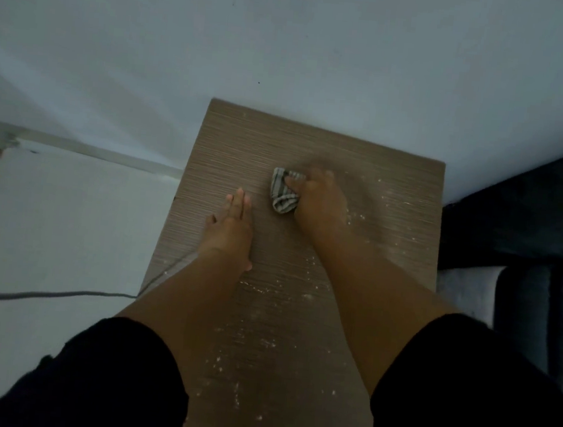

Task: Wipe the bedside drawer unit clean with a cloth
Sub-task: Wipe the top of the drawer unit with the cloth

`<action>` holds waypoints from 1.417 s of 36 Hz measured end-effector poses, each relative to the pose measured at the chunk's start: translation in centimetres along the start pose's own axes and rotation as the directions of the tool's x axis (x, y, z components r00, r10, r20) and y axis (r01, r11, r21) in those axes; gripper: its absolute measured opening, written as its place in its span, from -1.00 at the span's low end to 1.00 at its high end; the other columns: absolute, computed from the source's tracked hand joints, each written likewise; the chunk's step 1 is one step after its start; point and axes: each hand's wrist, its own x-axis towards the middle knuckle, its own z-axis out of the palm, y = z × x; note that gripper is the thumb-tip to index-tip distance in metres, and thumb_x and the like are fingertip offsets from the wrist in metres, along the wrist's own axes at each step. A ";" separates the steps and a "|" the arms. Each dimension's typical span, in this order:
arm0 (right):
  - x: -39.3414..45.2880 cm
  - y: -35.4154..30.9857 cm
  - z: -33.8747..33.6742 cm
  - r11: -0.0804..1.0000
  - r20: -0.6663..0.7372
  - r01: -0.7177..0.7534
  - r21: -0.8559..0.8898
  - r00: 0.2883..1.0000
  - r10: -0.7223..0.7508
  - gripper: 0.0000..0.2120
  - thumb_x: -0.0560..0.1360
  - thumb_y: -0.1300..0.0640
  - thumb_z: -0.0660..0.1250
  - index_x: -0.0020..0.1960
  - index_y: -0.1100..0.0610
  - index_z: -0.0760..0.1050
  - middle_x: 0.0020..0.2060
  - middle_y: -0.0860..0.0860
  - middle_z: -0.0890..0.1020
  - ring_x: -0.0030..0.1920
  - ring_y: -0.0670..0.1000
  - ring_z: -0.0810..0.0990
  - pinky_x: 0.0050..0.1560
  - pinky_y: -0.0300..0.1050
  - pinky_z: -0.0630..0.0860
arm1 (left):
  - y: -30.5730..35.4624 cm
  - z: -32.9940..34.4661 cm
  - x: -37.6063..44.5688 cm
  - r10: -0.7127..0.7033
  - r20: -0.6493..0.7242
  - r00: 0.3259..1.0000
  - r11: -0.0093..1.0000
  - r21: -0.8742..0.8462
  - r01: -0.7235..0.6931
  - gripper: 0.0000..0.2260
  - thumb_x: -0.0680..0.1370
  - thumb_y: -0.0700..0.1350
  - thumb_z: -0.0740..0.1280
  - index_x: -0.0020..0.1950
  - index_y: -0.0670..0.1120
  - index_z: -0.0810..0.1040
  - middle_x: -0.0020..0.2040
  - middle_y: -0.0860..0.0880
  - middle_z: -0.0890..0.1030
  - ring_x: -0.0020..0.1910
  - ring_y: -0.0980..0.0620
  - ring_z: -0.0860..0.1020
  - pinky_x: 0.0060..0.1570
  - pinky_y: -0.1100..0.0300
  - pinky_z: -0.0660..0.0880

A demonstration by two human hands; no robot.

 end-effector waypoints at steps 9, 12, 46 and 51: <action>-11.8 -2.3 3.5 0.999 0.193 0.036 -0.038 0.981 -0.028 -0.53 0.56 0.06 0.23 0.45 -0.05 0.27 0.32 0.06 0.33 0.34 0.10 0.25 0.21 -0.01 0.40 | -1.3 2.4 -3.2 0.025 -0.063 0.998 0.978 -0.207 -0.037 -0.31 0.60 -0.18 0.24 0.57 -0.17 -0.13 0.59 -0.06 -0.17 0.57 -0.06 -0.11 0.51 0.01 0.04; -14.2 -2.9 4.3 0.999 0.182 0.025 -0.032 0.983 -0.019 -0.55 0.57 0.05 0.22 0.44 -0.06 0.28 0.28 0.04 0.37 0.30 0.08 0.28 0.13 -0.04 0.44 | -2.1 2.4 -3.6 0.051 -0.046 0.998 0.976 -0.210 -0.060 -0.42 0.63 -0.23 0.14 0.58 -0.18 -0.08 0.59 -0.07 -0.11 0.57 -0.07 -0.04 0.52 0.01 0.06; 5.9 7.9 -5.2 0.959 -0.115 -0.190 0.209 0.969 0.217 -0.66 0.62 0.07 0.12 0.25 0.27 0.45 0.18 0.19 0.50 0.20 0.18 0.47 0.14 0.00 0.44 | 6.7 0.0 0.9 -0.070 -0.050 0.996 0.992 -0.108 0.064 -0.12 0.53 -0.34 0.29 0.55 0.08 -0.29 0.57 -0.03 -0.25 0.57 -0.08 -0.18 0.45 0.05 0.22; 7.0 7.8 -4.8 0.954 -0.110 -0.186 0.234 0.970 0.216 -0.66 0.60 0.04 0.17 0.17 0.31 0.45 0.17 0.21 0.52 0.18 0.17 0.50 0.10 -0.03 0.44 | 6.4 -0.1 1.0 -0.072 -0.039 0.997 0.993 -0.093 0.068 -0.13 0.54 -0.35 0.27 0.55 0.08 -0.29 0.57 -0.04 -0.26 0.57 -0.08 -0.19 0.45 0.05 0.21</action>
